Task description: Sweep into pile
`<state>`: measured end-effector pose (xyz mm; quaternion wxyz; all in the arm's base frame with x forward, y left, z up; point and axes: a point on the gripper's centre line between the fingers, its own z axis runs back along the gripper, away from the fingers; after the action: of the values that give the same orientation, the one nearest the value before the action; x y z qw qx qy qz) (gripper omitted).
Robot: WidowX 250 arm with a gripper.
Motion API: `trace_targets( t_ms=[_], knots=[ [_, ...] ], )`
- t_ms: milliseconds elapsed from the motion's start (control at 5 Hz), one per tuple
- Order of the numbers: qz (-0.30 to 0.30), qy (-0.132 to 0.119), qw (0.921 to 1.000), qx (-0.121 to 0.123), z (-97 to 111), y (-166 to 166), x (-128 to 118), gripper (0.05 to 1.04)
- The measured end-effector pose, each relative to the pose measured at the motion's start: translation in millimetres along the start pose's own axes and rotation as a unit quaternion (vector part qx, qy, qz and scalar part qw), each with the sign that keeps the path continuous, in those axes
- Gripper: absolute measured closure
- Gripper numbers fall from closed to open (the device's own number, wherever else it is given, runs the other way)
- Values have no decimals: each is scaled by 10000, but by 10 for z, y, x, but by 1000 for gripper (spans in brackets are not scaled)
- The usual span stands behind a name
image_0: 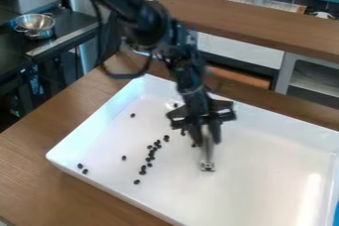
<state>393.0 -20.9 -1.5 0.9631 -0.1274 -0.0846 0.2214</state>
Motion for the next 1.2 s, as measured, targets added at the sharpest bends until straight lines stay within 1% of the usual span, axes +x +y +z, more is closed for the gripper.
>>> trace_targets(
  t_ms=[200, 400, 600, 800, 1000, 1200],
  knots=[
    [247, -25, 9996, 134, 94, 260, -47, 718],
    [424, -302, 9982, 299, 173, 514, -100, 718],
    [481, -633, 9957, 473, 205, 680, -121, 718],
    [588, -708, 9934, 680, 289, 915, -186, 718],
    [693, -645, 9927, 750, 334, 1029, -260, 718],
    [801, -524, 9922, 796, 389, 1044, -330, 718]
  ],
)
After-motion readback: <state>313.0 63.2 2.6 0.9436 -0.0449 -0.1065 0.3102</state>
